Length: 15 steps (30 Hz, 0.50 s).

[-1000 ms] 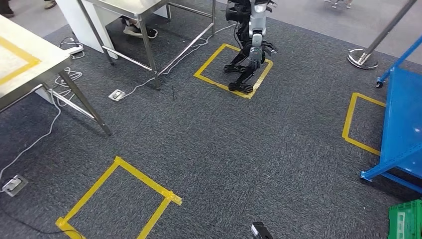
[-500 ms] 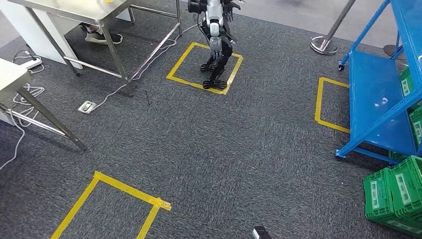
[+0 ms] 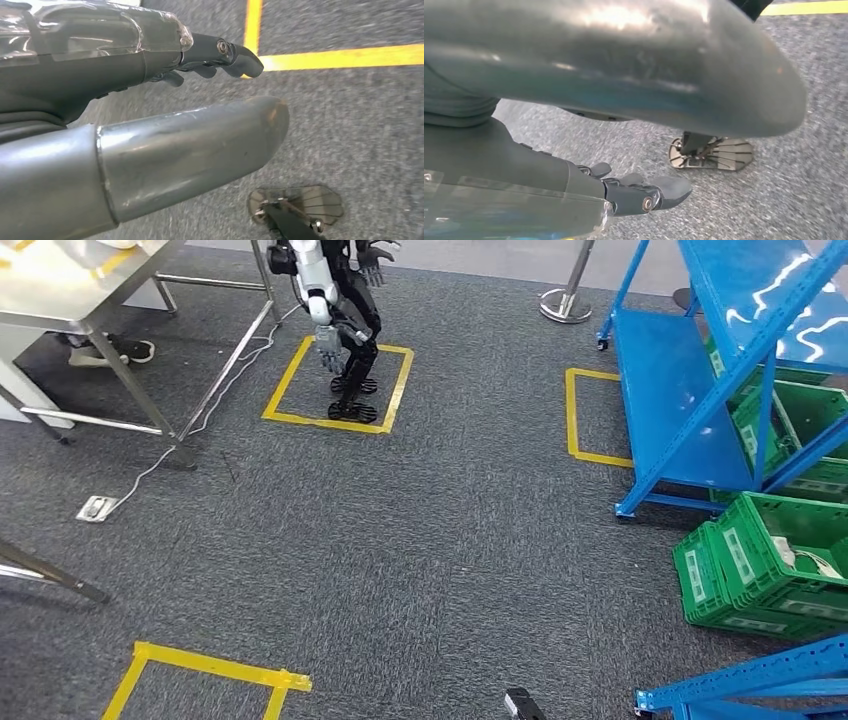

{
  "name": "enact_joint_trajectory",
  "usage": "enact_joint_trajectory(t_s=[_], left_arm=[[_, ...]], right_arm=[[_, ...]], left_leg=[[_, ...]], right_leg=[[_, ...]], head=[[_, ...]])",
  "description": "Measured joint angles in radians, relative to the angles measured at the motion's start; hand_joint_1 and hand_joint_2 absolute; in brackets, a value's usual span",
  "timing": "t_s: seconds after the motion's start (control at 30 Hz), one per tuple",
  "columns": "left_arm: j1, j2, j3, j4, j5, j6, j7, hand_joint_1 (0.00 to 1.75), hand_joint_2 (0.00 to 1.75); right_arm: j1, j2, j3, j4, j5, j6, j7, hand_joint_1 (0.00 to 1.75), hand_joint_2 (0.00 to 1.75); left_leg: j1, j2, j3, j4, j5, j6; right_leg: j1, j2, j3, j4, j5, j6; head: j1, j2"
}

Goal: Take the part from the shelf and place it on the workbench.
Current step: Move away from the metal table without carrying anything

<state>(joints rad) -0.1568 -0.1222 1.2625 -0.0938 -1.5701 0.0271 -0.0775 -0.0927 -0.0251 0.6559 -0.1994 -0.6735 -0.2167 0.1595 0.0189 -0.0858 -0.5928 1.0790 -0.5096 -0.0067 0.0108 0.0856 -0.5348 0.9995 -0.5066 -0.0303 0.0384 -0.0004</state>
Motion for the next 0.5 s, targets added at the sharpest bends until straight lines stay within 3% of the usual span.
enact_joint_trajectory(t_s=[0.03, 0.07, 0.13, 0.17, 0.23, 0.27, 0.33, 0.37, 0.4, 0.47, 0.5], left_arm=[[0.0, 0.001, 0.0, 0.0, 0.0, 0.0, 0.0, 0.0, 0.0], [0.0, 0.002, 0.0, 0.0, 0.0, 0.0, 0.0, 0.0, 0.0], [0.0, 0.002, 0.0, 0.0, 0.0, 0.0, 0.0, 0.0, 0.0], [0.0, 0.003, 0.0, 0.0, 0.0, 0.0, -0.001, 0.0, 0.0], [0.001, 0.003, 0.0, 0.0, 0.0, 0.0, -0.002, 0.0, 0.0], [0.002, 0.003, 0.0, 0.0, 0.0, 0.0, -0.002, 0.0, 0.0], [0.003, 0.004, -0.001, 0.0, 0.0, 0.0, -0.002, 0.0, 0.0], [0.003, 0.004, -0.002, 0.0, 0.0, 0.0, -0.002, 0.0, 0.0], [0.002, 0.004, -0.003, 0.0, 0.0, 0.0, -0.002, 0.0, 0.0], [-0.001, 0.004, -0.006, 0.0, 0.0, 0.0, -0.002, 0.0, 0.0], [-0.003, 0.003, -0.007, 0.0, 0.0, 0.0, -0.004, 0.0, 0.0]], right_arm=[[-0.002, 0.0, 0.002, 0.0, 0.0, 0.0, 0.0, 0.0, 0.0], [-0.004, 0.001, 0.003, 0.0, 0.0, 0.0, 0.0, 0.0, 0.0], [-0.005, 0.002, 0.005, 0.0, 0.0, 0.0, 0.0, 0.0, 0.0], [-0.004, 0.002, 0.005, 0.0, 0.0, 0.0, 0.0, 0.0, 0.0], [-0.006, 0.003, 0.007, 0.0, 0.0, 0.001, 0.0, 0.0, 0.0], [-0.008, 0.003, 0.008, 0.0, 0.0, 0.001, 0.0, 0.0, 0.0], [-0.011, 0.003, 0.009, 0.0, 0.001, 0.003, 0.0, 0.0, 0.0], [-0.008, 0.003, 0.01, 0.0, 0.001, 0.003, 0.0, 0.0, 0.0], [-0.004, 0.003, 0.011, 0.0, 0.001, 0.004, 0.0, 0.0, 0.0], [0.002, 0.002, 0.012, 0.0, 0.001, 0.004, 0.0, 0.0, 0.0], [0.002, 0.001, 0.013, 0.0, 0.002, 0.004, 0.0, 0.0, 0.0]], left_leg=[[0.0, -0.024, 0.015, -0.036, 0.01, 0.003], [0.0, -0.033, 0.022, -0.049, 0.005, 0.005], [-0.002, -0.004, 0.033, -0.065, 0.003, 0.009], [-0.001, 0.013, 0.041, -0.075, 0.004, 0.013], [0.0, 0.053, 0.059, -0.092, 0.004, 0.021], [-0.002, 0.074, 0.066, -0.094, 0.0, 0.023], [-0.004, 0.114, 0.075, -0.095, -0.009, 0.023], [-0.004, 0.131, 0.079, -0.095, -0.014, 0.02], [-0.003, 0.144, 0.085, -0.095, -0.019, 0.017], [-0.001, 0.164, 0.098, -0.095, -0.03, 0.009], [-0.002, 0.172, 0.102, -0.094, -0.035, 0.002]], right_leg=[[-0.003, 0.012, -0.003, 0.003, -0.003, 0.005], [-0.007, 0.025, -0.008, 0.003, -0.004, 0.012], [-0.012, 0.05, -0.012, 0.002, -0.003, 0.024], [-0.011, 0.042, -0.016, 0.008, -0.008, 0.029], [-0.011, -0.013, -0.049, 0.077, -0.045, 0.039], [-0.012, -0.046, -0.082, 0.138, -0.073, 0.045], [-0.019, -0.075, -0.15, 0.255, -0.111, 0.056], [-0.024, -0.081, -0.164, 0.274, -0.105, 0.061], [-0.029, -0.086, -0.158, 0.255, -0.08, 0.064], [-0.035, -0.11, -0.098, 0.129, -0.005, 0.067], [-0.033, -0.127, -0.066, 0.067, 0.019, 0.066]], head=[[0.0, 0.0], [0.0, 0.0], [-0.001, 0.0], [0.001, 0.0], [0.013, 0.0], [0.019, 0.0], [0.026, 0.0], [0.027, 0.0], [0.029, 0.0], [0.033, 0.0], [0.036, 0.0]])
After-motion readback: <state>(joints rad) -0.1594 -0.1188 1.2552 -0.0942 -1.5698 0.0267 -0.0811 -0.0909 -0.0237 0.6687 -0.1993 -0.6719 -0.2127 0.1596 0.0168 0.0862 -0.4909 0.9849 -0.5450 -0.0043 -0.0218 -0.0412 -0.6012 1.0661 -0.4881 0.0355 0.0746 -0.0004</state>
